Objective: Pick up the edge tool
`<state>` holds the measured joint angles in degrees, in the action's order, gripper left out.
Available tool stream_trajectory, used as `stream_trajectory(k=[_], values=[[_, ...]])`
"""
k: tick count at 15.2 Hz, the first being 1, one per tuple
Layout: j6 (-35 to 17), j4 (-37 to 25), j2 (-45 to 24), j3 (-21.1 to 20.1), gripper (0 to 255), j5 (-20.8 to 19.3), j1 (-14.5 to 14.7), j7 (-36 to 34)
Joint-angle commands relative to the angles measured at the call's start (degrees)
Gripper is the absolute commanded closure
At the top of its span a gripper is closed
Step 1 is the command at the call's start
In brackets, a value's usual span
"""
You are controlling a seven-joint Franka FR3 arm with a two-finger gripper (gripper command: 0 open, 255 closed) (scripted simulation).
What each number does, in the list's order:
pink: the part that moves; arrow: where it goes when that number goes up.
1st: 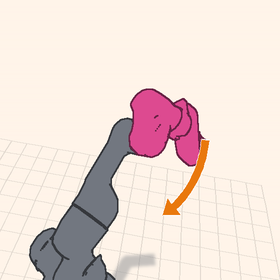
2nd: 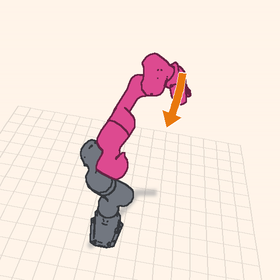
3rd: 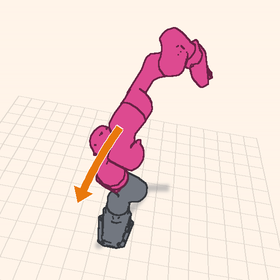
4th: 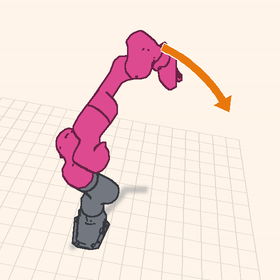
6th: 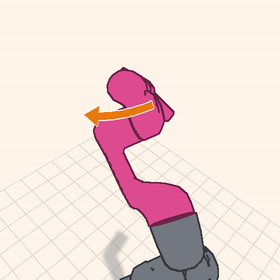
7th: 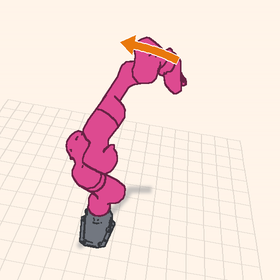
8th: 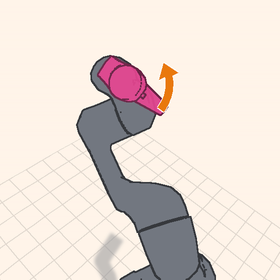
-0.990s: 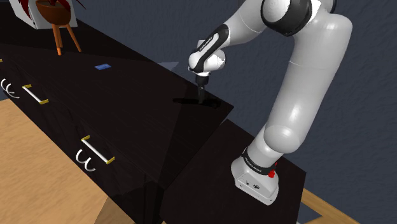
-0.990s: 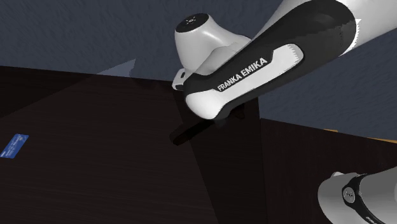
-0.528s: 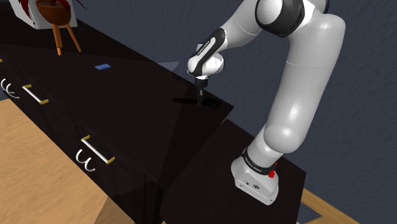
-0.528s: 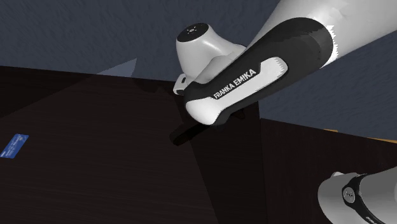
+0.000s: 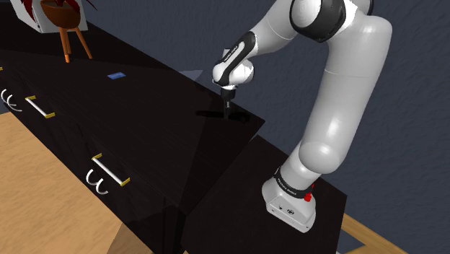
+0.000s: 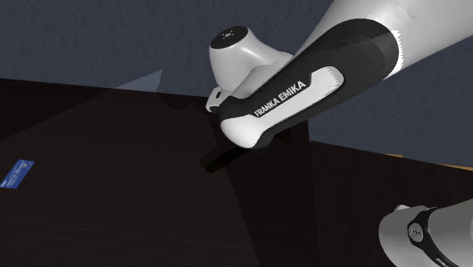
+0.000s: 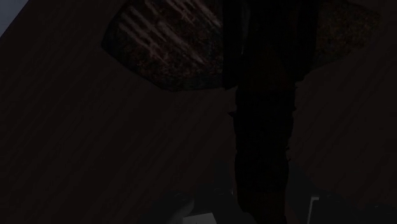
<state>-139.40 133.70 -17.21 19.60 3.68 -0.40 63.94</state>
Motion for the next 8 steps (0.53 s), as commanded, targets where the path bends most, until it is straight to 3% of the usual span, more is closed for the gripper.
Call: stream_trajectory(k=[1, 8], values=[[1.0, 0.0, 1.1, 0.3, 255, -0.5, 0.2, -0.3], [5.9, -0.2, 6.0, 1.3, 255, -2.9, 0.9, -1.8]])
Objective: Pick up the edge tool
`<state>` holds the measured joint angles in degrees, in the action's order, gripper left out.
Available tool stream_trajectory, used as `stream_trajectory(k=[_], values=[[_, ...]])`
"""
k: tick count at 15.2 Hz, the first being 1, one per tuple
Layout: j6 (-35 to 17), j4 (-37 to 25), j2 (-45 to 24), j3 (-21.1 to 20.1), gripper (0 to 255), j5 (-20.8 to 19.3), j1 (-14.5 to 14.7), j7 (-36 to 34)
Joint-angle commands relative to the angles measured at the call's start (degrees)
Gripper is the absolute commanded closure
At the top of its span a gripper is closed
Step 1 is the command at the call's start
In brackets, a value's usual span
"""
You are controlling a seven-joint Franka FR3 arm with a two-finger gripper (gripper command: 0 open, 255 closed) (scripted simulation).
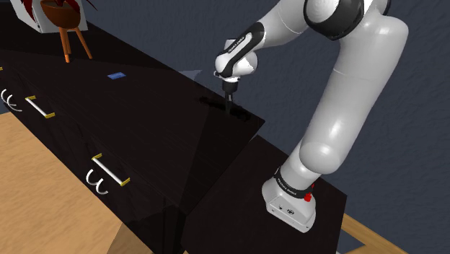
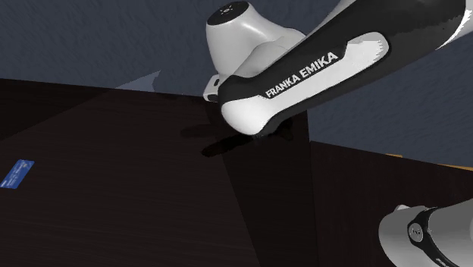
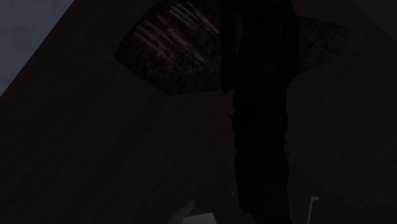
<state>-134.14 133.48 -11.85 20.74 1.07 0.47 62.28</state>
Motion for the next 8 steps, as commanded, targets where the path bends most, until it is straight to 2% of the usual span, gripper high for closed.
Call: stream_trajectory(k=[1, 8], values=[[1.4, -0.1, 1.3, 0.2, 255, -0.6, 0.1, -0.3], [5.2, -0.8, 4.7, 0.6, 255, -2.2, 0.4, -1.3]])
